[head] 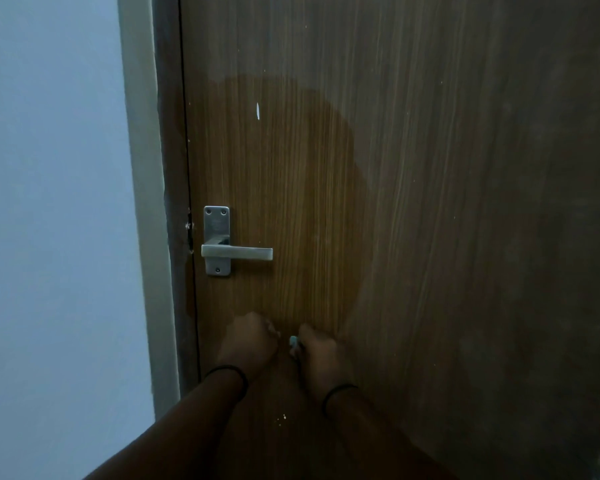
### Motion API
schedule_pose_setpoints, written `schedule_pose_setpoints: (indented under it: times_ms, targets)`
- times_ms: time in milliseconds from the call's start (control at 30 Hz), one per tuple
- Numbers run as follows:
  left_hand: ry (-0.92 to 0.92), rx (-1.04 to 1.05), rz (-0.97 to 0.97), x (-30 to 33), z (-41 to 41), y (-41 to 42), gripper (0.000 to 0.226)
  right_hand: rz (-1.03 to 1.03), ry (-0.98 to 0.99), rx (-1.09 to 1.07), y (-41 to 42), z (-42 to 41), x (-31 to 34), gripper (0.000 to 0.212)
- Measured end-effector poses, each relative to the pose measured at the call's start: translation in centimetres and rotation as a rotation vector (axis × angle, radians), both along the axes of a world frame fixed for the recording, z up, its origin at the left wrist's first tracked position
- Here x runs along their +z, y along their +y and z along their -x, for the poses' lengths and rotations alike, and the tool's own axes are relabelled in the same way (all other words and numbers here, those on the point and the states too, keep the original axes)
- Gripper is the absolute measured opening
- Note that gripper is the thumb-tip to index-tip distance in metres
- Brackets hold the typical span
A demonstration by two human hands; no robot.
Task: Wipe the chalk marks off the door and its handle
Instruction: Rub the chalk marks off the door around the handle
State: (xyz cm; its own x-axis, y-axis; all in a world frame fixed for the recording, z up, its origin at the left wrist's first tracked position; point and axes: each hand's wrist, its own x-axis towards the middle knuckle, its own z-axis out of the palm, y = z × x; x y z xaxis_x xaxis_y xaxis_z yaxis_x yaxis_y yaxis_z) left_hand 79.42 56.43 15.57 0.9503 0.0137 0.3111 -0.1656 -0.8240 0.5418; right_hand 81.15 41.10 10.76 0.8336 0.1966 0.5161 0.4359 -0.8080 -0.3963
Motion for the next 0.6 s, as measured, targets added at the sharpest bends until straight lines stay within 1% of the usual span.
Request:
schedule_pose_setpoints:
  times_ms: [100,167,200,233,300,367,433,500,600]
  targets:
    - [0.052,0.024,-0.046,-0.6,0.1,0.8,0.025,0.033,0.003,0.009,0.2,-0.3,0.2,0.007]
    - [0.067,0.018,-0.048,-0.7,0.3,0.9,0.023,-0.031,0.019,0.007,-0.8,-0.2,0.8,0.009]
    - [0.067,0.014,-0.05,-0.6,0.5,0.9,0.023,-0.111,0.003,-0.021,-1.5,-0.1,1.4,0.011]
    - [0.058,0.014,-0.043,-0.3,0.7,0.9,0.022,-0.223,-0.061,-0.064,-2.3,0.0,2.4,0.011]
    - [0.028,0.014,-0.005,0.6,1.0,0.9,0.021,-0.45,-0.266,-0.159,-4.0,0.2,5.9,0.002]
    - [0.005,0.007,0.021,1.4,1.2,0.9,0.019,-0.577,-0.406,-0.216,-5.2,-0.1,11.2,0.004]
    - [-0.005,0.004,0.032,2.0,1.3,1.0,0.017,-0.577,-0.48,-0.216,-5.5,-0.9,17.3,0.007]
    - [-0.013,0.017,0.049,2.1,1.3,1.6,0.016,-0.494,-0.573,-0.206,-5.1,-1.7,23.2,0.011]
    - [-0.019,0.055,0.072,2.1,1.3,2.9,0.018,-0.367,-0.678,-0.191,-3.6,-2.3,29.8,0.008]
